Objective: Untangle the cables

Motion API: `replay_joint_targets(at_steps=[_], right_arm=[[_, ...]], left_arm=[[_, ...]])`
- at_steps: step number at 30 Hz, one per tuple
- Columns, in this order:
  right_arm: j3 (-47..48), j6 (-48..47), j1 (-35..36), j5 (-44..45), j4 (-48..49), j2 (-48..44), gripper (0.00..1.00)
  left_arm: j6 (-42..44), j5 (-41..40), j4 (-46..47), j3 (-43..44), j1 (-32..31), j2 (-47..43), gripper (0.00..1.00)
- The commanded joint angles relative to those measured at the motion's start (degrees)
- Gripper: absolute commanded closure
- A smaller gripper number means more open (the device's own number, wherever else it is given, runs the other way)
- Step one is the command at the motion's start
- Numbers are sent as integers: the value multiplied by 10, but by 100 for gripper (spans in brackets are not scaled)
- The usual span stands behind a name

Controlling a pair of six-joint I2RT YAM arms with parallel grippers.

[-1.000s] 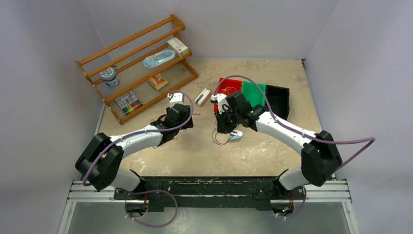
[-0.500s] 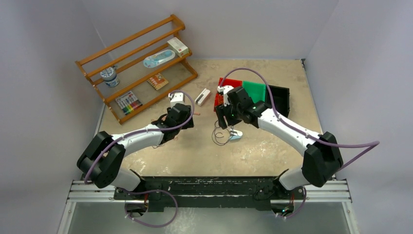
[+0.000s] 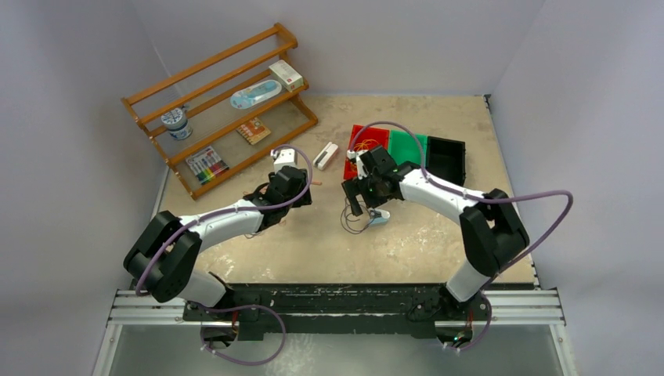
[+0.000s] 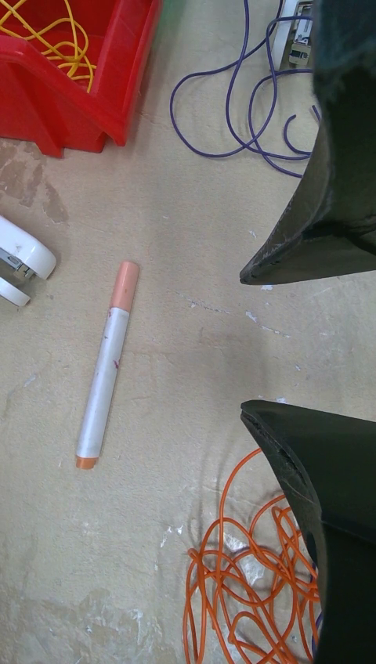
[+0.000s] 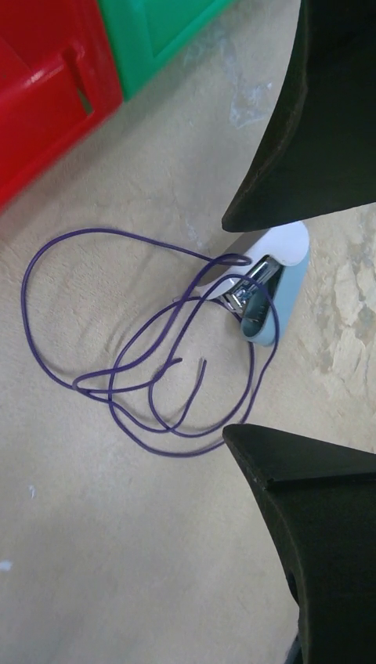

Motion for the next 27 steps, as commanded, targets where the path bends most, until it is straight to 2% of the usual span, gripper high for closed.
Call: replay_joint_targets(at_steps=[1, 9, 17, 20, 22, 25, 27], right_arm=[[-2, -12, -4, -5, 28, 26, 8], [23, -17, -6, 16, 67, 95, 24], [29, -24, -6, 17, 75, 122, 58], [28, -23, -6, 13, 79, 126, 77], [27, -22, -6, 8, 85, 123, 86], [24, -19, -6, -7, 101, 96, 98], [19, -14, -6, -17, 116, 63, 100]], left_arm=[[-1, -3, 9, 21, 3, -20, 44], [1, -4, 7, 20, 3, -23, 45], [0, -7, 8, 16, 4, -24, 45], [-1, -7, 8, 15, 5, -25, 45], [0, -8, 8, 16, 4, -26, 45], [0, -8, 6, 16, 6, -28, 44], [1, -10, 5, 15, 7, -31, 45]])
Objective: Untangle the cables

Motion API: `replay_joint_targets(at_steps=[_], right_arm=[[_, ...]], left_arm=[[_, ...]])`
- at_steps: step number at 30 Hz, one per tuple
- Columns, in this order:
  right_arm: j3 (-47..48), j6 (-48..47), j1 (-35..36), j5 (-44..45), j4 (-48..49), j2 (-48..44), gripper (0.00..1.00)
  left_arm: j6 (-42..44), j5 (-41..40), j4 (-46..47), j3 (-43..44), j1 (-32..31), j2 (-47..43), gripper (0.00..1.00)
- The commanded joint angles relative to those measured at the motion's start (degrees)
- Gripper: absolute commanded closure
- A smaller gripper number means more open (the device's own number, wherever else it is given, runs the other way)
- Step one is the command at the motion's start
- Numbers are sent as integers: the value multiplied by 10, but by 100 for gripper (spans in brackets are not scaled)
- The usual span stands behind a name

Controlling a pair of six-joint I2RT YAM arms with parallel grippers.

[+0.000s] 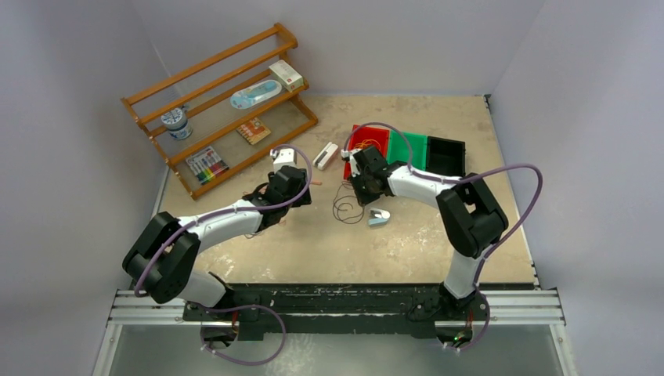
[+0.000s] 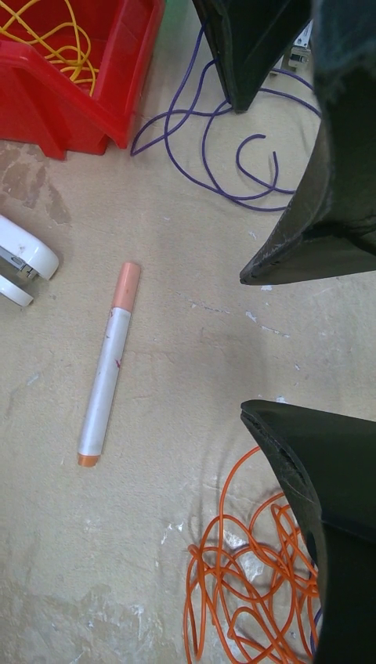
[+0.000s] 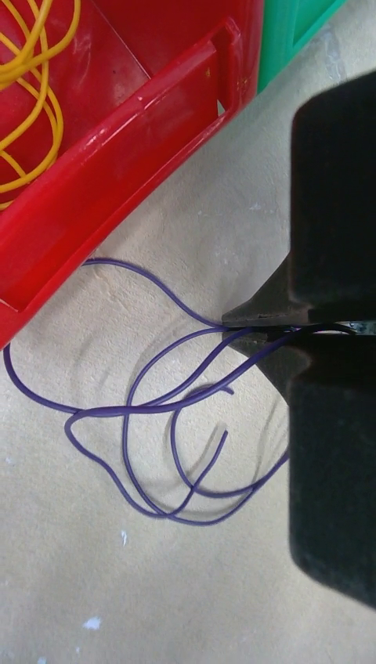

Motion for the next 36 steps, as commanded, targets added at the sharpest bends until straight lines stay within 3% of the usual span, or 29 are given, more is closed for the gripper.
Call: replay_joint_targets(at_steps=[1, 11, 20, 26, 36], right_arm=[[-2, 9, 0, -20, 31, -69, 100], [12, 29, -34, 74, 11, -235, 100], [29, 30, -132, 161, -36, -316, 100], [26, 40, -192, 198, -31, -294, 100], [54, 43, -206, 178, 25, -180, 100]], left_arm=[[1, -10, 6, 15, 6, -28, 45], [4, -12, -8, 31, 8, -53, 45], [5, -9, -10, 39, 7, -59, 45], [2, -1, -9, 42, 8, -56, 45], [-5, -5, -13, 33, 7, -63, 45]])
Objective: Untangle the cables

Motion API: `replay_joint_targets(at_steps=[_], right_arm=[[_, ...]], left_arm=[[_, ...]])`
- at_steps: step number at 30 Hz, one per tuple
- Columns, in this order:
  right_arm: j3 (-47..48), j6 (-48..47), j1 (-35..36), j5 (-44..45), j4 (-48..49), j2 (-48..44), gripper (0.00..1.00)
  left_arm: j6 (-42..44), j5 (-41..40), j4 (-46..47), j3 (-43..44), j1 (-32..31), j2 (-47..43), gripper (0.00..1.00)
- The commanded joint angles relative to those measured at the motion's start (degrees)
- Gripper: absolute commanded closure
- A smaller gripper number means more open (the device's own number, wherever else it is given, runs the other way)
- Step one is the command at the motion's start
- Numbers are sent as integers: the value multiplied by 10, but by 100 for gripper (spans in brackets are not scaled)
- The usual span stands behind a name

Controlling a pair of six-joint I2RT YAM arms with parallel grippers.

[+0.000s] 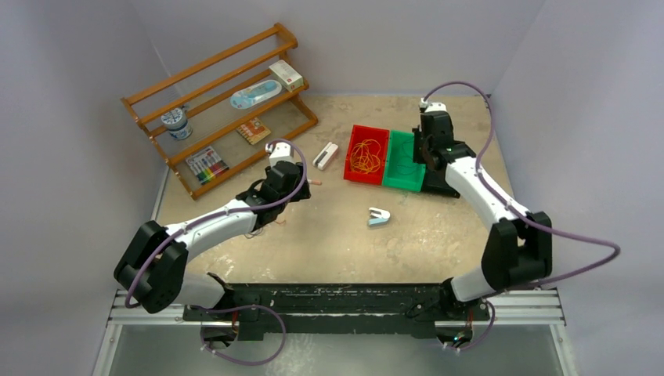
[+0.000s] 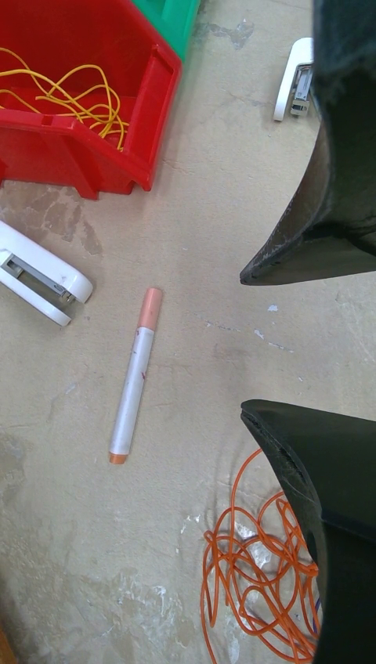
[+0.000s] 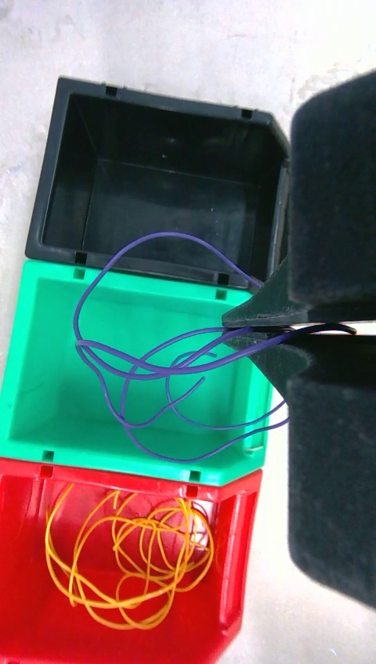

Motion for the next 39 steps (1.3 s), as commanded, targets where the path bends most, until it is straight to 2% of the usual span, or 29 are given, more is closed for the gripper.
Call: replay_joint_targets(at_steps=[1, 8, 17, 21, 27, 29, 32, 39], right_arm=[[49, 5, -2, 12, 37, 46, 100], [74, 0, -2, 25, 43, 111, 100], [75, -21, -2, -101, 68, 140, 100], [73, -20, -2, -85, 70, 142, 91], [75, -17, -2, -31, 60, 127, 65], [75, -17, -2, -16, 57, 113, 61], [67, -32, -2, -6, 73, 79, 59], [27, -49, 12, -166, 125, 4, 57]], left_arm=[[-5, -6, 9, 14, 4, -23, 45], [-8, -19, 2, 6, 4, -36, 45], [-14, -48, -15, 0, 6, -42, 45], [-16, -67, -28, -1, 7, -52, 44], [-30, -135, -76, 9, 12, -54, 38], [-35, -163, -99, 18, 13, -55, 37], [-43, -213, -142, 33, 13, -58, 36], [-80, -284, -246, 50, 14, -75, 33]])
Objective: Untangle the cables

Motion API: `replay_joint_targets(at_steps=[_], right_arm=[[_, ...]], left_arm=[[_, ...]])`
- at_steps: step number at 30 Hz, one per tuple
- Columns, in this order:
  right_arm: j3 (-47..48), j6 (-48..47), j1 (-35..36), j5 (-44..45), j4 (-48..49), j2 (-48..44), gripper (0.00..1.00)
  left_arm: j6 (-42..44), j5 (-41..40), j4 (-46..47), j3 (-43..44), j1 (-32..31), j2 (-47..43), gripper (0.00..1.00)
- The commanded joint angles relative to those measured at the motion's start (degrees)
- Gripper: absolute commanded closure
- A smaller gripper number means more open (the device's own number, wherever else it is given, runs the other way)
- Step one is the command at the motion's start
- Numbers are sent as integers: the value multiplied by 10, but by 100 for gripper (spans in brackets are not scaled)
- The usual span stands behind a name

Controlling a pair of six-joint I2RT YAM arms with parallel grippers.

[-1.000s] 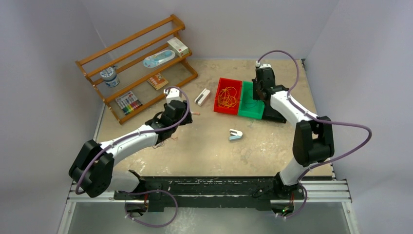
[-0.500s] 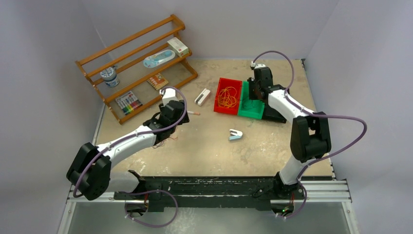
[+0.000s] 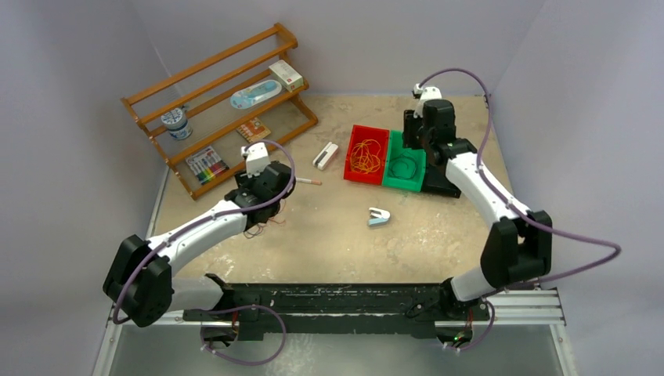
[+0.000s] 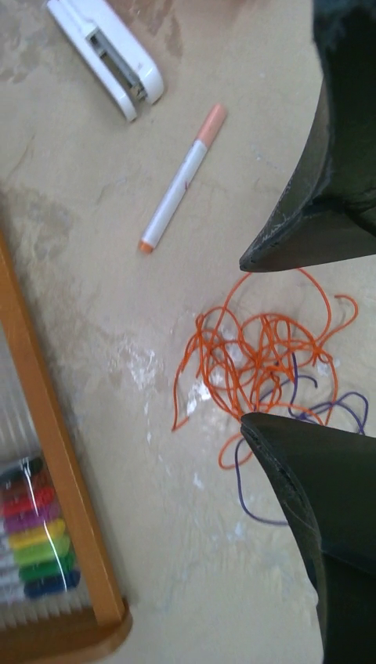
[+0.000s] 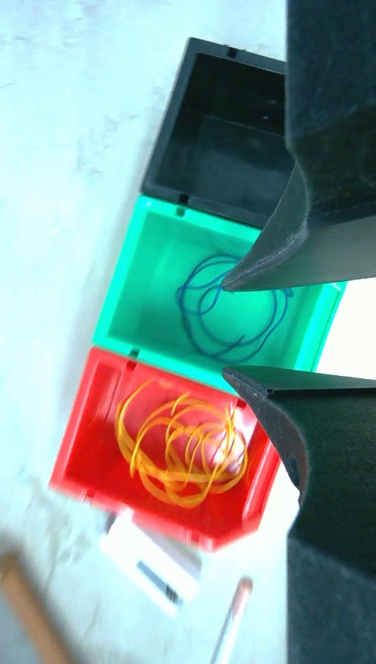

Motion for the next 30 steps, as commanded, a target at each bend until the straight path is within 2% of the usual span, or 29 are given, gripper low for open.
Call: replay_joint_targets(at_steps=[1, 3, 9, 13, 25, 30], right_arm=[[-20, -6, 19, -98, 56, -53, 57], [-25, 2, 37, -110, 61, -57, 56], [-36, 3, 94, -102, 70, -51, 54], [-42, 6, 106, -102, 74, -54, 54], [-57, 8, 107, -89, 75, -75, 53], [-65, 18, 107, -59, 79, -91, 53]], left_arm=[[-38, -71, -73, 24, 3, -24, 31], [-43, -65, -71, 15, 8, -12, 27], [-30, 37, -10, 7, 71, 64, 24], [-4, 76, 18, 13, 80, 113, 24], [18, 188, 81, 11, 79, 163, 73], [52, 248, 122, 20, 38, 155, 81]])
